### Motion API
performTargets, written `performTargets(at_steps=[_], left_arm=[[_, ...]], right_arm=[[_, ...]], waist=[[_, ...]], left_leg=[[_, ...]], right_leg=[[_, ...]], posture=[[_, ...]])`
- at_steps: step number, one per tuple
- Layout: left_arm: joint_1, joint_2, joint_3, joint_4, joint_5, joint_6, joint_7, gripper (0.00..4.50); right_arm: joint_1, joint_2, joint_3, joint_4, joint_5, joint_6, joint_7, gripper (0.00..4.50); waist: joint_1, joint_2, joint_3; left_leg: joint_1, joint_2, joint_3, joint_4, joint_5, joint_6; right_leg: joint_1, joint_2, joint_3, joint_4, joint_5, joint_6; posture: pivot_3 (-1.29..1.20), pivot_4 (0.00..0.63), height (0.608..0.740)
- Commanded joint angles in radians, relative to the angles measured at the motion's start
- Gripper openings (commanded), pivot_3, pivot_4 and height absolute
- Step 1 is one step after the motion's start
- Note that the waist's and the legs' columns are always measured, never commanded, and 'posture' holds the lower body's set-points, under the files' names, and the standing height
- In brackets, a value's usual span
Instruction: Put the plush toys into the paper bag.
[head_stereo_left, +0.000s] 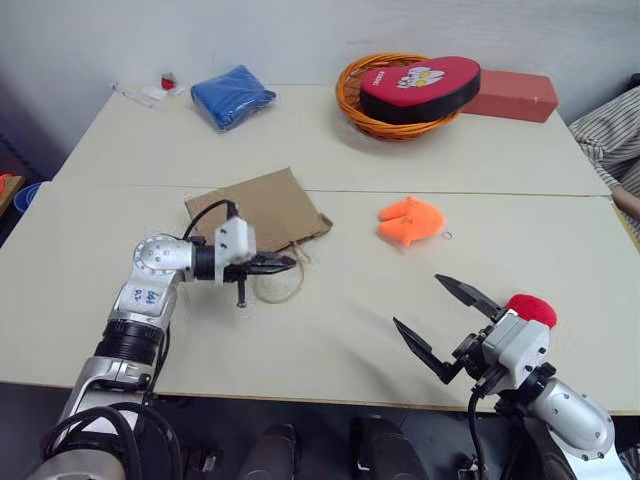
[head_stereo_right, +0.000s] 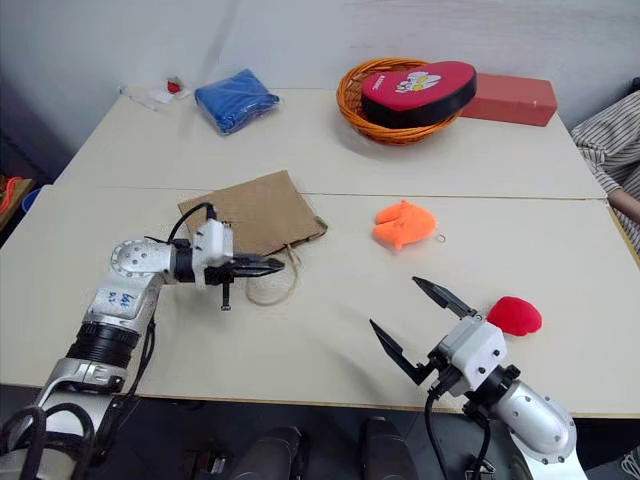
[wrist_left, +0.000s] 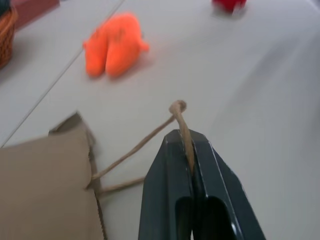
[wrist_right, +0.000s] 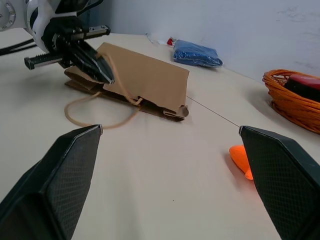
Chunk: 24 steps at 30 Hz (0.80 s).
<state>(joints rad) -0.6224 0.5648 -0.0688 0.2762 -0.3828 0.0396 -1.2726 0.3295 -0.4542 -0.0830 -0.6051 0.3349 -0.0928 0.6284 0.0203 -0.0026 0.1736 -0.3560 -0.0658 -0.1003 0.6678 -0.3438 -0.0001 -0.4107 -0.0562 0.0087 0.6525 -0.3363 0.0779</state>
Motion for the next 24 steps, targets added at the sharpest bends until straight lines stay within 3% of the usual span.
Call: performTargets(at_steps=[1,3,5,14,24], left_arm=[[-0.05,0.029,0.035,-0.141,-0.165,0.205,-0.081,0.0],[-0.068,0.037,0.04,-0.188,-0.209,0.283,-0.089,0.0],[-0.086,0.035,0.056,-0.232,-0.255,0.36,-0.069,0.0],[-0.087,0.032,0.088,-0.311,-0.312,0.487,-0.012,0.0],[-0.086,0.041,0.1,-0.365,-0.327,0.556,0.021,0.0]], right_arm=[[-0.08,0.012,0.034,-0.015,0.15,0.122,0.001,4.32],[-0.139,-0.002,0.059,-0.004,0.193,0.187,0.022,3.99],[-0.21,-0.034,0.111,0.044,0.151,0.229,0.064,3.37],[-0.559,0.013,0.301,0.329,-0.043,0.247,0.106,0.12],[-0.762,0.155,0.415,0.595,-0.186,0.164,0.132,0.02]], waist=[[-0.002,0.0,0.0],[-0.015,0.0,0.0],[-0.02,0.0,0.0],[-0.025,0.0,0.0],[-0.025,0.0,0.0]], left_leg=[[0.0,0.0,0.0,0.0,0.0,0.0],[0.0,0.0,0.0,0.001,0.0,0.0],[0.001,0.0,0.0,0.001,0.001,-0.001],[0.0,0.0,-0.001,0.0,0.001,-0.002],[0.0,0.0,-0.001,0.0,0.002,-0.003]], right_leg=[[0.0,0.0,0.0,0.0,0.0,0.0],[0.0,0.0,0.0,0.0,0.0,0.0],[0.0,0.0,0.0,0.001,0.0,0.0],[-0.001,0.0,0.0,0.001,0.0,0.0],[-0.003,0.0,-0.001,0.002,0.0,0.0]], posture=[[0.0,0.15,0.74],[0.0,0.15,0.74],[0.0,0.15,0.74],[0.0,0.15,0.74],[0.0,0.15,0.74]])
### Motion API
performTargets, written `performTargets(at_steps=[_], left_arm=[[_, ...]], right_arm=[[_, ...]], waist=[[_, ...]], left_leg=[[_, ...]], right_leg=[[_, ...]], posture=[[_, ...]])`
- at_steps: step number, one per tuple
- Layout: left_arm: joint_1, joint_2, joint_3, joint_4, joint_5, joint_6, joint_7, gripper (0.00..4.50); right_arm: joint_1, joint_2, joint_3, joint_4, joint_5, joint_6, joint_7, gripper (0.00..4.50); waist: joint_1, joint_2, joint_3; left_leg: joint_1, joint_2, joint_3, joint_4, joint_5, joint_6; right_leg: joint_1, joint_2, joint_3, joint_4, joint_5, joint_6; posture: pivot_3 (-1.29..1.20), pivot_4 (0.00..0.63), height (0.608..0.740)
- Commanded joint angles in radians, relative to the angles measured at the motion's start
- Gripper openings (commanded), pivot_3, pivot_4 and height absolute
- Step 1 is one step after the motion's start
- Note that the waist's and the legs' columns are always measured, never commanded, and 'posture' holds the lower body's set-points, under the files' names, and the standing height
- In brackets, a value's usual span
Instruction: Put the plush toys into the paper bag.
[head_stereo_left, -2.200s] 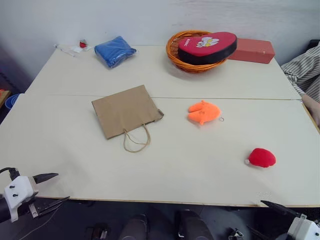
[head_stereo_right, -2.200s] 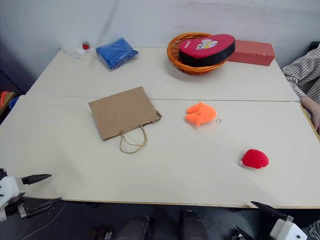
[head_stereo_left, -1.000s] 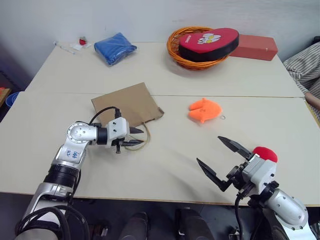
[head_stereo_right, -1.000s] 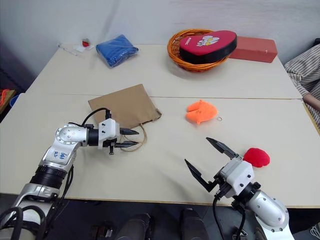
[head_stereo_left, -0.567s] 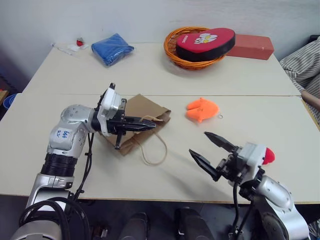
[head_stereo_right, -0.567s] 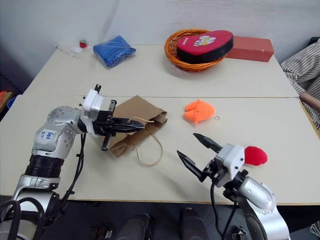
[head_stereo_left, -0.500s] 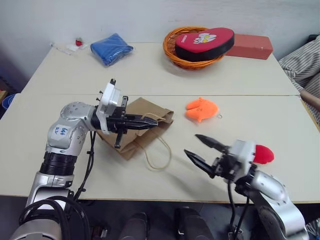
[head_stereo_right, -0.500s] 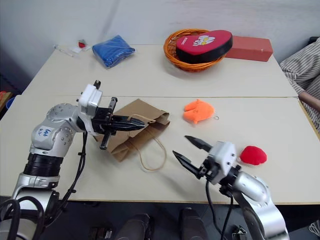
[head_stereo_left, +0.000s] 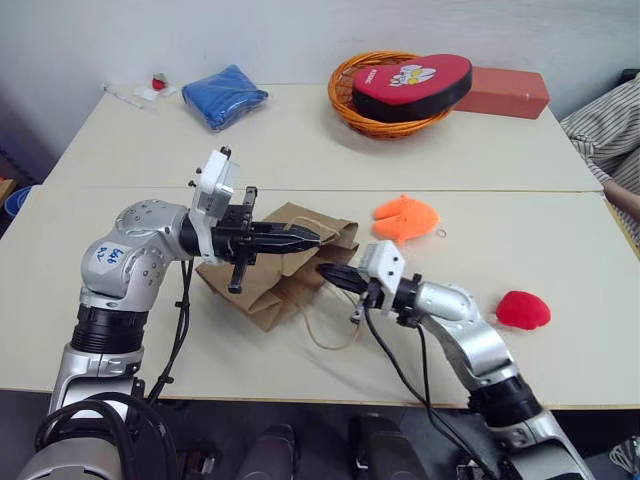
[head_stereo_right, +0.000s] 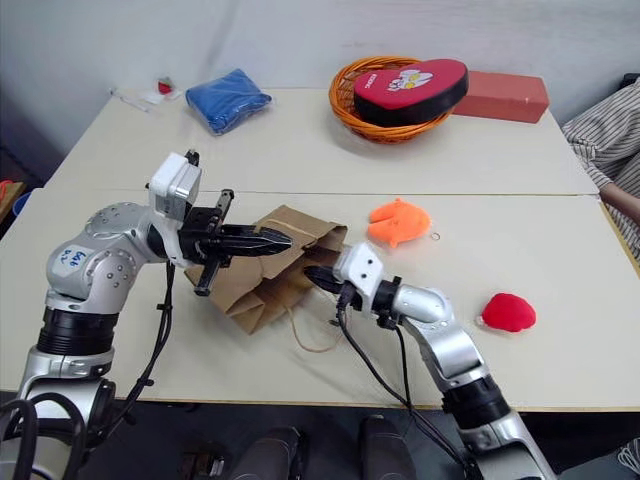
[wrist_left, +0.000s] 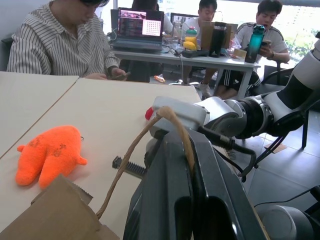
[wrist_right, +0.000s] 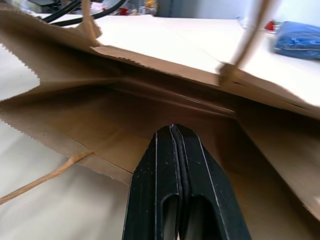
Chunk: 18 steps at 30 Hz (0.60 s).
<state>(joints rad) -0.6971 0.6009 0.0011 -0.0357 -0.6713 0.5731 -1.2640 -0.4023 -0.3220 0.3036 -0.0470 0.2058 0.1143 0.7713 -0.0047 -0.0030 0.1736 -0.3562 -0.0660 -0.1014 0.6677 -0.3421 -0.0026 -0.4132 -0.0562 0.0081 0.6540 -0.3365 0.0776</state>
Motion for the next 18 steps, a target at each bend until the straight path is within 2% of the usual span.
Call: performTargets(at_steps=[1,7,12,18], left_arm=[[-0.014,0.005,0.031,-0.057,-0.043,0.031,0.016,0.0],[-0.032,0.017,0.048,-0.082,-0.084,0.077,0.014,0.0],[-0.05,0.027,0.085,-0.065,-0.097,0.088,0.032,0.0],[-0.047,0.072,0.123,0.013,-0.057,0.056,0.039,0.0]], right_arm=[[-0.041,0.033,0.037,0.059,-0.077,-0.052,-0.018,0.02],[-0.093,0.101,0.063,0.189,-0.163,-0.015,-0.075,0.02],[-0.08,0.077,0.079,0.21,-0.225,0.046,-0.076,0.02],[-0.044,0.047,0.063,0.171,-0.221,0.057,-0.057,0.02]], waist=[[-0.001,0.0,0.0],[-0.009,0.0,0.0],[-0.018,0.0,0.0],[-0.023,0.0,0.0]], left_leg=[[0.0,0.0,0.0,0.0,0.0,0.0],[0.0,0.0,0.0,0.0,0.0,0.0],[0.0,0.0,0.0,0.0,0.0,-0.001],[0.0,0.0,0.0,0.0,0.0,-0.001]], right_leg=[[0.0,0.0,0.0,0.0,0.0,0.0],[-0.001,0.0,0.0,0.002,0.0,0.0],[-0.001,0.0,0.0,0.003,0.0,0.0],[0.0,0.0,0.0,0.003,0.0,0.0]], posture=[[0.0,0.15,0.74],[0.0,0.15,0.74],[0.0,0.15,0.74],[0.0,0.15,0.74]])
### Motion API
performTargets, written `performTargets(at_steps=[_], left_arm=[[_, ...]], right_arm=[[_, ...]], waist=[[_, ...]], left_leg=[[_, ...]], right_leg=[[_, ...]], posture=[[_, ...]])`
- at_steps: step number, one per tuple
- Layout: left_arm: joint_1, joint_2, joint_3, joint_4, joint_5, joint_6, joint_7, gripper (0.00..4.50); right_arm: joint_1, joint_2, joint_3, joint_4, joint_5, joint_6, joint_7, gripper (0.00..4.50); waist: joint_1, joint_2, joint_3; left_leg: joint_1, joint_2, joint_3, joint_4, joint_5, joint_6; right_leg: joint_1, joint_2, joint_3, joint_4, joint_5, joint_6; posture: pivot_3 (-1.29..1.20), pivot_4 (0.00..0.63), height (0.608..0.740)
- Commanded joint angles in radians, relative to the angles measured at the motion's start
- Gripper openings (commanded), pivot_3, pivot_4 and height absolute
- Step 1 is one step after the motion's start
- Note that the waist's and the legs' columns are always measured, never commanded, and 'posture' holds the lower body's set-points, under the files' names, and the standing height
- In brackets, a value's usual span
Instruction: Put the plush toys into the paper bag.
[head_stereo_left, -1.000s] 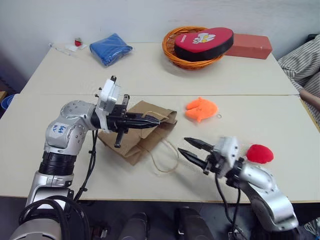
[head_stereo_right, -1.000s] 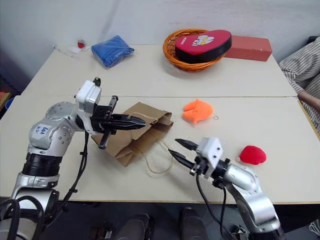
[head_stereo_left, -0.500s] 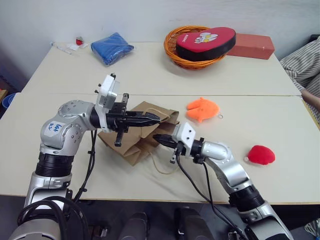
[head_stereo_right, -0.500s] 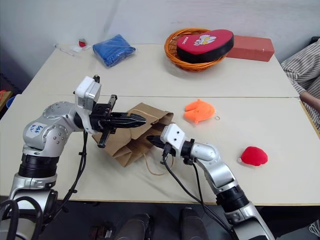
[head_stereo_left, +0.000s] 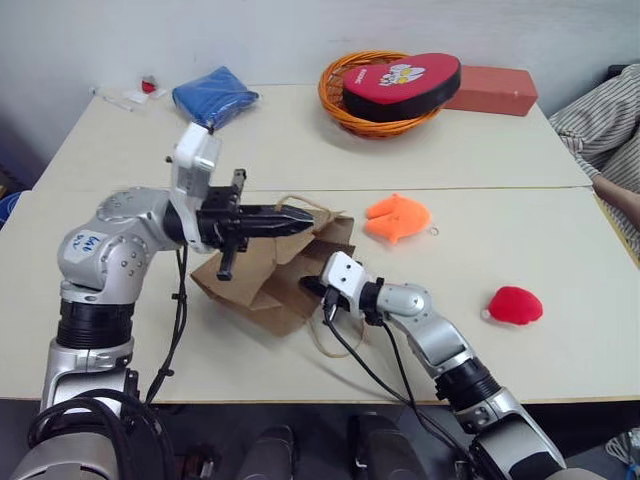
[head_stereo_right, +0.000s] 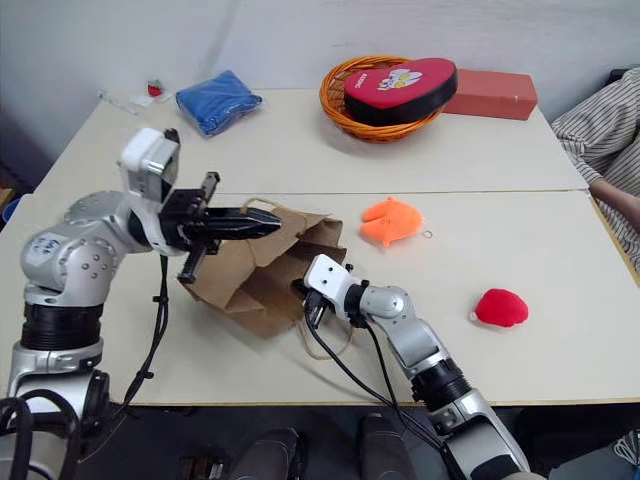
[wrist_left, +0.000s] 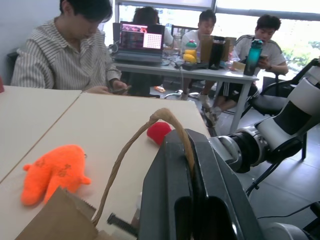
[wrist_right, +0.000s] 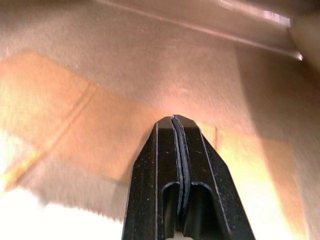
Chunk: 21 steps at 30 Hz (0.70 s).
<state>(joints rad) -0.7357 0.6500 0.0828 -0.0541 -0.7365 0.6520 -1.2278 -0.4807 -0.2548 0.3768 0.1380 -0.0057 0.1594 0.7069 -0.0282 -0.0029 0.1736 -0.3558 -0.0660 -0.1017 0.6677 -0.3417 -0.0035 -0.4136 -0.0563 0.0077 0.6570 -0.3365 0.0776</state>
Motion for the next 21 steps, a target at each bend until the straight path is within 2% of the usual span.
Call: performTargets(at_steps=[1,7,10,11,13,15,18,21], left_arm=[[-0.006,0.028,0.048,0.047,0.006,-0.023,0.001,0.0],[0.005,0.034,0.046,0.055,-0.017,0.025,0.003,0.0],[0.027,0.026,0.043,0.038,-0.009,0.017,0.005,0.0],[0.033,0.025,0.042,0.032,-0.009,0.016,0.005,0.0],[0.042,0.023,0.04,0.026,-0.008,0.011,0.005,0.0],[0.044,0.018,0.037,0.026,-0.005,0.002,0.007,0.0],[0.046,0.003,0.032,0.028,0.0,-0.014,0.011,0.0],[0.064,-0.003,0.031,0.016,0.0,-0.025,0.013,0.0]], right_arm=[[0.044,-0.025,-0.015,-0.025,-0.001,0.011,0.01,0.02],[0.091,-0.016,-0.056,-0.113,0.069,-0.059,0.037,0.02],[0.103,-0.007,-0.101,-0.201,0.155,0.01,0.051,0.02],[0.112,-0.018,-0.114,-0.241,0.191,0.068,0.064,0.18],[0.13,-0.048,-0.142,-0.307,0.225,0.106,0.077,0.61],[0.168,-0.081,-0.191,-0.388,0.294,0.13,0.103,1.25],[0.273,-0.134,-0.319,-0.52,0.432,0.142,0.135,2.35],[0.397,-0.183,-0.452,-0.602,0.474,0.115,0.112,3.41]], waist=[[0.001,0.0,0.0],[0.001,0.0,0.0],[0.0,0.0,0.0],[-0.001,0.0,0.0],[0.0,0.0,0.0],[0.002,0.0,0.0],[0.018,0.0,0.0],[0.027,-0.001,0.0]], left_leg=[[0.0,0.0,0.0,0.0,0.0,0.0],[0.0,-0.001,0.0,0.0,0.0,0.0],[0.0,-0.001,0.0,0.0,0.0,0.0],[0.0,-0.001,0.0,-0.001,0.0,0.0],[0.0,0.0,0.0,-0.001,0.0,0.0],[0.0,-0.001,0.0,-0.001,0.0,0.0],[-0.001,-0.001,-0.001,-0.001,0.0,0.0],[-0.001,-0.001,-0.001,-0.001,0.0,0.001]], right_leg=[[0.0,0.0,0.0,0.0,0.0,0.0],[0.0,-0.001,0.0,0.0,0.0,0.0],[0.0,-0.001,0.0,0.001,0.0,0.0],[0.0,-0.001,0.0,0.001,0.0,0.0],[0.0,-0.001,0.0,0.001,0.0,0.0],[0.0,-0.001,0.0,0.0,0.0,0.0],[0.0,-0.001,0.0,-0.001,0.0,0.0],[0.001,-0.002,0.0,-0.002,0.0,0.0]], posture=[[0.0,0.15,0.74],[0.0,0.15,0.74],[0.0,0.15,0.74],[0.0,0.15,0.74],[0.0,0.15,0.74],[0.0,0.15,0.74],[0.0,0.15,0.74],[0.0,0.15,0.74]])
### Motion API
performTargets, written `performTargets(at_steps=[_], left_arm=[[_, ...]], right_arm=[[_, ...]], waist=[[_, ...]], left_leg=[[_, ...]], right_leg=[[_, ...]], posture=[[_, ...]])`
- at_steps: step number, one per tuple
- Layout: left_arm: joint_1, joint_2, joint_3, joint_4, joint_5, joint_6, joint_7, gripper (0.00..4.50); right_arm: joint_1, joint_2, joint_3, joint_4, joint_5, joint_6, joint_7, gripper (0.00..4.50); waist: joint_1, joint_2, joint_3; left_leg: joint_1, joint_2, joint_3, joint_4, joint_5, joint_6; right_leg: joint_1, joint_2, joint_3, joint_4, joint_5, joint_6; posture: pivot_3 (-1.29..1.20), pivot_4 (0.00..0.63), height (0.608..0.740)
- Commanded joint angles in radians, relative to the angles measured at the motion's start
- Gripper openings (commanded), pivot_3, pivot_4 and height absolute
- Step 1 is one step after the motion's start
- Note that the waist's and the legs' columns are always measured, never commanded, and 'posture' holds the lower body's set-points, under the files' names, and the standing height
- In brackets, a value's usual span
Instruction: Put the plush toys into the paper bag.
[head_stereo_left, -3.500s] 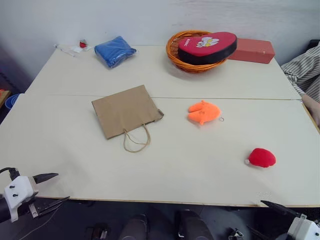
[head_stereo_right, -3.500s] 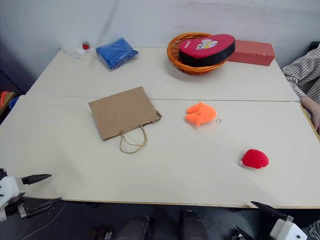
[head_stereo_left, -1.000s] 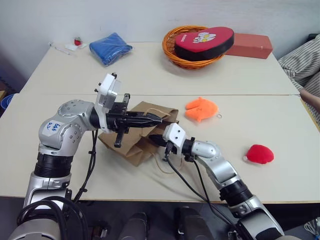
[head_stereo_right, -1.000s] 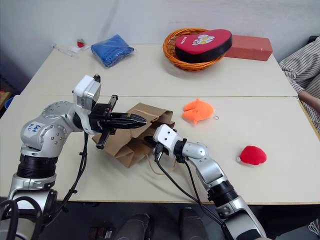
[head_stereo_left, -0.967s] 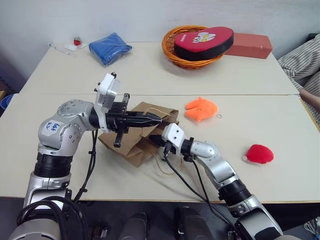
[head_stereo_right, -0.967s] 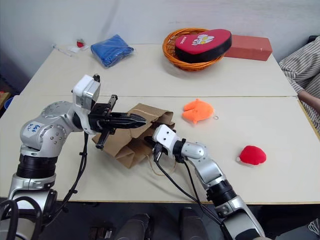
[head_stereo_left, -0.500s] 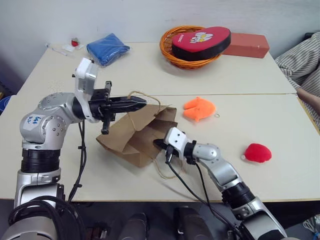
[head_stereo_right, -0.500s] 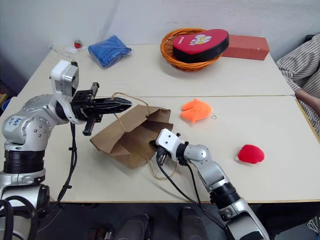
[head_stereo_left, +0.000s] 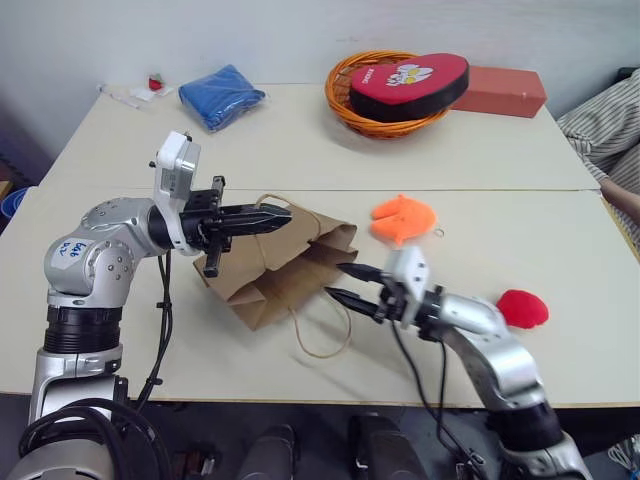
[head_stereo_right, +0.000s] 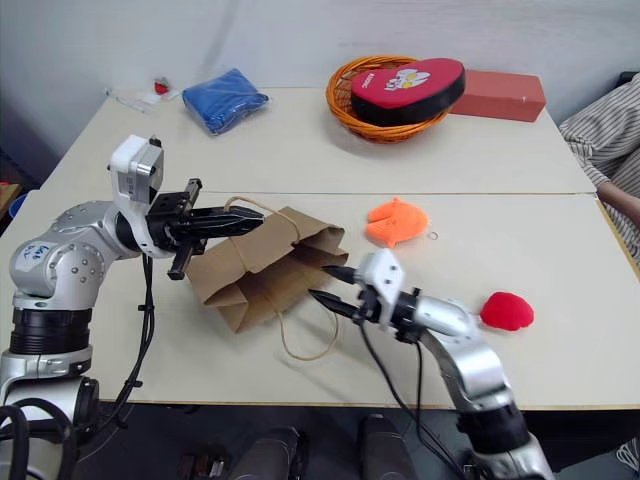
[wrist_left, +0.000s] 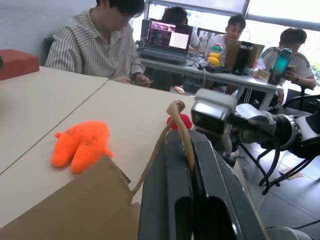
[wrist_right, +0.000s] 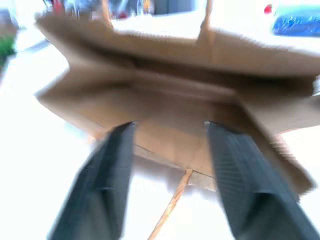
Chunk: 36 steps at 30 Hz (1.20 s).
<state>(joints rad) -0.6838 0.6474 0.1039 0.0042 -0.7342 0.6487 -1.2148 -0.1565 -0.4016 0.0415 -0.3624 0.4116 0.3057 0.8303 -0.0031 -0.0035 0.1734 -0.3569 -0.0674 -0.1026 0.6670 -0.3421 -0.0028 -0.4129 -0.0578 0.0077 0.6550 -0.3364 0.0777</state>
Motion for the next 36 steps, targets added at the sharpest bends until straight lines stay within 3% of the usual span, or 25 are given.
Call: performTargets(at_steps=[1,3,8,12,18,22,26,30,34,36], left_arm=[[0.016,-0.002,0.011,-0.046,-0.004,-0.023,0.001,0.0],[0.022,-0.007,0.011,-0.046,-0.004,-0.029,0.004,0.0],[0.037,-0.021,0.006,-0.045,-0.001,-0.038,0.013,0.0],[0.034,-0.023,0.007,-0.04,-0.002,-0.039,0.022,0.0],[0.012,-0.033,0.001,-0.027,0.001,-0.034,0.033,0.0],[-0.011,-0.043,0.0,-0.015,-0.002,-0.021,0.049,0.0],[-0.018,-0.049,-0.005,-0.011,0.0,-0.017,0.052,0.0],[-0.022,-0.054,-0.011,-0.018,0.001,-0.016,0.058,0.0],[-0.022,-0.051,-0.008,-0.026,0.002,-0.018,0.064,0.0],[-0.021,-0.045,-0.005,-0.027,0.003,-0.02,0.065,0.0]], right_arm=[[0.119,-0.048,-0.161,-0.12,0.061,-0.051,-0.015,3.8],[0.232,-0.06,-0.263,-0.135,0.052,-0.102,-0.034,4.48],[0.503,-0.064,-0.37,-0.094,-0.087,-0.324,-0.041,4.48],[0.514,-0.082,-0.357,-0.083,-0.172,-0.387,-0.082,4.48],[0.194,-0.191,-0.239,0.052,-0.415,-0.388,-0.172,4.48],[-0.076,-0.259,-0.104,0.276,-0.566,-0.436,-0.181,4.48],[-0.328,-0.252,0.041,0.527,-0.677,-0.423,-0.173,4.48],[-0.48,-0.233,0.127,0.715,-0.738,-0.435,-0.18,4.48],[-0.565,-0.221,0.167,0.828,-0.751,-0.436,-0.163,3.68],[-0.586,-0.223,0.173,0.846,-0.738,-0.46,-0.145,2.93]], waist=[[0.004,0.0,0.0],[0.007,0.0,0.0],[0.01,0.0,0.0],[-0.005,0.0,0.0],[-0.008,0.0,0.0],[-0.001,0.0,0.0],[-0.001,-0.001,0.001],[-0.002,-0.001,0.001],[-0.008,-0.001,0.001],[-0.01,-0.001,0.001]], left_leg=[[0.0,0.0,0.0,0.0,0.0,0.0],[0.0,0.0,0.0,0.0,0.0,0.0],[0.001,0.0,0.001,-0.001,0.0,0.0],[0.003,0.0,0.004,-0.001,0.0,0.0],[0.004,-0.001,0.004,0.0,0.002,0.0],[0.003,0.0,0.003,-0.001,0.002,0.0],[0.001,-0.001,0.003,0.0,0.002,0.0],[0.001,0.0,0.002,-0.001,0.002,0.0],[0.0,-0.001,0.002,0.0,0.002,0.0],[0.0,0.0,0.002,0.0,0.002,0.0]], right_leg=[[0.0,0.0,0.0,-0.001,0.0,0.0],[0.0,0.0,0.0,-0.002,0.0,0.0],[0.0,0.0,0.001,-0.001,0.0,0.0],[0.0,0.001,0.003,0.002,0.0,0.0],[0.001,0.0,0.004,0.003,0.0,0.0],[-0.001,0.001,0.003,0.002,0.0,-0.001],[-0.001,0.0,0.002,0.001,0.0,-0.001],[-0.002,0.0,0.001,0.0,0.0,-0.001],[-0.002,0.0,0.001,0.0,0.0,-0.001],[-0.002,0.0,0.0,0.0,0.0,-0.001]], posture=[[0.0,0.15,0.74],[0.0,0.15,0.74],[0.0,0.15,0.74],[0.0,0.15,0.74],[0.0,0.15,0.74],[0.0,0.15,0.74],[0.0,0.15,0.74],[0.0,0.15,0.74],[0.0,0.15,0.74],[0.0,0.15,0.74]])
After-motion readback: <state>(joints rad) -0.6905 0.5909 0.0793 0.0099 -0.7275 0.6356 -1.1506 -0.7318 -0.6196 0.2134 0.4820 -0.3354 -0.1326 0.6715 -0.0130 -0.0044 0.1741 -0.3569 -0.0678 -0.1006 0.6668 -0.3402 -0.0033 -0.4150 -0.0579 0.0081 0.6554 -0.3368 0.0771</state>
